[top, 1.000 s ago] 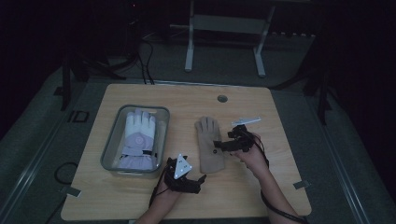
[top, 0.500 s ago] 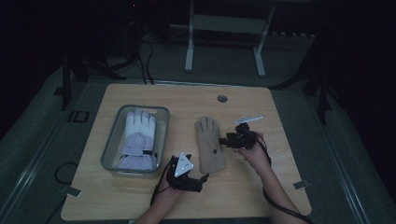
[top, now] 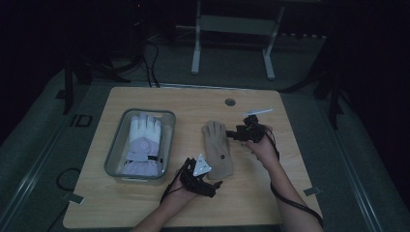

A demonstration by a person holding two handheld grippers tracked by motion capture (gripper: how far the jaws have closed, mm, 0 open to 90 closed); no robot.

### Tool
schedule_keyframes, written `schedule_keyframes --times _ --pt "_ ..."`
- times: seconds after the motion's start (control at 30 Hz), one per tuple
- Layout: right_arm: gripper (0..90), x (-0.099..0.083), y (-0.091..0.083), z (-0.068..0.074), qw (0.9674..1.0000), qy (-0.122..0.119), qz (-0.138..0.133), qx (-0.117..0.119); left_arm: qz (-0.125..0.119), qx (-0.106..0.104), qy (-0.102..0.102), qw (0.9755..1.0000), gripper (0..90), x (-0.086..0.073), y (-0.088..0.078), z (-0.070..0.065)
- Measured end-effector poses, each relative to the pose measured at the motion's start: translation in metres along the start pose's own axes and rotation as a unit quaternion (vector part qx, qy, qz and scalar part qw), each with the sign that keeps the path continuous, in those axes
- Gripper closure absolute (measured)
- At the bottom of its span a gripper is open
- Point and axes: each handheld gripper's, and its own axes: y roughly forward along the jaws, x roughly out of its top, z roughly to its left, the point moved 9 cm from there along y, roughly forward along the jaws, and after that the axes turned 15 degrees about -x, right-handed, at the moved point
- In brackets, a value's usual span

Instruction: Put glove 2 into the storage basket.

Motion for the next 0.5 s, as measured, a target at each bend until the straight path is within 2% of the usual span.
schedule_keyframes --times 0.07,0.17,0.23,0.3,0.4,0.5 --pt "34.2 0.004 0.006 0.001 1.0000 0.005 0.004 0.000 0.008 -0.014 0.003 0.9999 6.0 0.004 0.003 0.000" --pt "34.1 0.010 0.015 0.004 0.9998 0.017 0.009 0.006 0.016 -0.015 0.015 0.9996 11.1 0.008 0.006 0.002" --pt "31.6 0.010 0.025 0.005 0.9995 0.020 0.023 0.012 0.022 -0.016 0.023 0.9993 13.4 0.009 0.008 0.003" --pt "31.6 0.009 0.036 0.002 0.9988 0.029 0.040 0.006 0.045 -0.021 0.032 0.9982 14.8 0.008 0.011 0.002" --pt "29.9 0.008 0.049 0.004 0.9972 0.047 0.057 0.012 0.067 -0.029 0.028 0.9970 15.5 0.004 0.018 0.003" --pt "28.7 0.002 0.058 0.008 0.9964 0.042 0.072 0.014 0.080 -0.031 0.020 0.9961 17.3 0.001 0.023 0.008"
